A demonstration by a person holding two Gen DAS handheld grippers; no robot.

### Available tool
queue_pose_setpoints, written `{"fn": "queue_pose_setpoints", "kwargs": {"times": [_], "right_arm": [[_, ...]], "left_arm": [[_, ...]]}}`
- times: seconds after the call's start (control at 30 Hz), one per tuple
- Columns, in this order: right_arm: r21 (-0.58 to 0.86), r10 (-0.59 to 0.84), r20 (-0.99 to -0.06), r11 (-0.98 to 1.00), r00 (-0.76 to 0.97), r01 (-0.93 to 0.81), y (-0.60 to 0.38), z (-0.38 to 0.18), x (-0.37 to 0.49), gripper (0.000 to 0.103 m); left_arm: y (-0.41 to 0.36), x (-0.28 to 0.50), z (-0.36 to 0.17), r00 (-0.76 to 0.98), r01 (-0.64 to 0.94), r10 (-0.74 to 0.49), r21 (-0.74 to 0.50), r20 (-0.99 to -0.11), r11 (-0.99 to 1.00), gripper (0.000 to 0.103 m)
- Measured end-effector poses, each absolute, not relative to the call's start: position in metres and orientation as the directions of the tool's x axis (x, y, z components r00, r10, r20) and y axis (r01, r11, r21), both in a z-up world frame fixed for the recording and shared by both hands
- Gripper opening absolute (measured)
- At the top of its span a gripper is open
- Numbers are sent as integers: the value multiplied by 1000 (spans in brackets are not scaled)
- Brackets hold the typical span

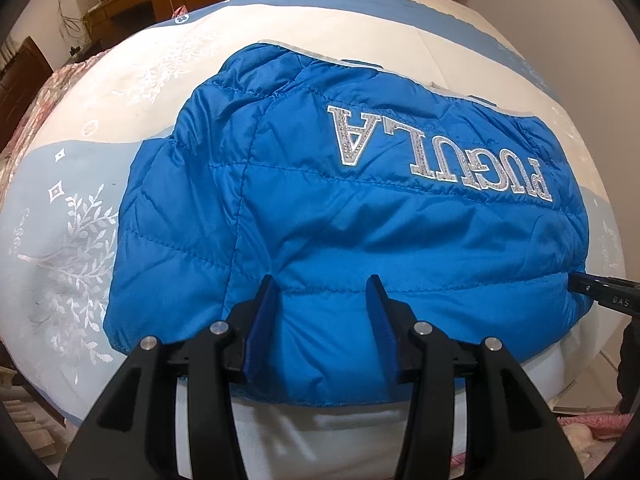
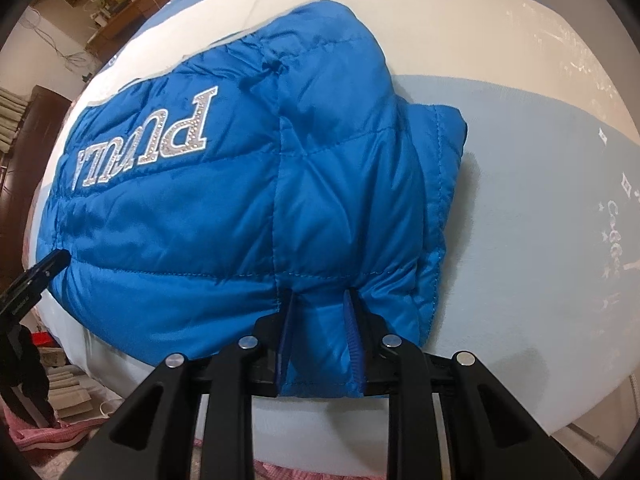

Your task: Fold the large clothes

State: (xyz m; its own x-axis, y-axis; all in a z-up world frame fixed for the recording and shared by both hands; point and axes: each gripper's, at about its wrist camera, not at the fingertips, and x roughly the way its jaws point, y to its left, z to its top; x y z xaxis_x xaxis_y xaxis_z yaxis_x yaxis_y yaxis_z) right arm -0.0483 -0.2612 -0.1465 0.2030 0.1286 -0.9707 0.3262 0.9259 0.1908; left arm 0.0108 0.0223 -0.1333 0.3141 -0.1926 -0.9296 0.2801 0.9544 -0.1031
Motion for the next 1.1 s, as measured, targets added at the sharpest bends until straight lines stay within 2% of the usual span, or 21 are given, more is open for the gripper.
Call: {"fn": "queue_pose_setpoints", "kwargs": {"times": [0.33,0.47,0.57,0.63,0.73,0.9,1.1], "right_arm": [[178,119,-974,926,192,332,-259,-149,-46,24],[180,121,-974,925,191,336,-257,-149,-45,24],[179,120,-975,926,189,334,-258,-149,-44,24],[180,123,-975,926,187,332,-258,-149,-44,24],[187,131,-974,926,185,330,-258,-149,-44,24],[186,136,-975,930,174,316,-260,-150,-42,24],[163,122,-981,943,153,290,-255,-149,-39,24]], "left_arm": [[26,13,-133,311,278,-201,-113,-929,954,47],[29,8,-123,338,270,-171,-79,-925,960,48],[36,4,-114,355,248,-149,-60,-923,967,51],[44,1,-110,369,222,-117,-35,-922,974,60],[62,-2,-107,374,169,-78,-15,-924,986,64],[95,-8,-109,360,70,-85,-64,-929,995,65],[106,-11,-117,348,16,-164,-170,-923,985,69]]}}
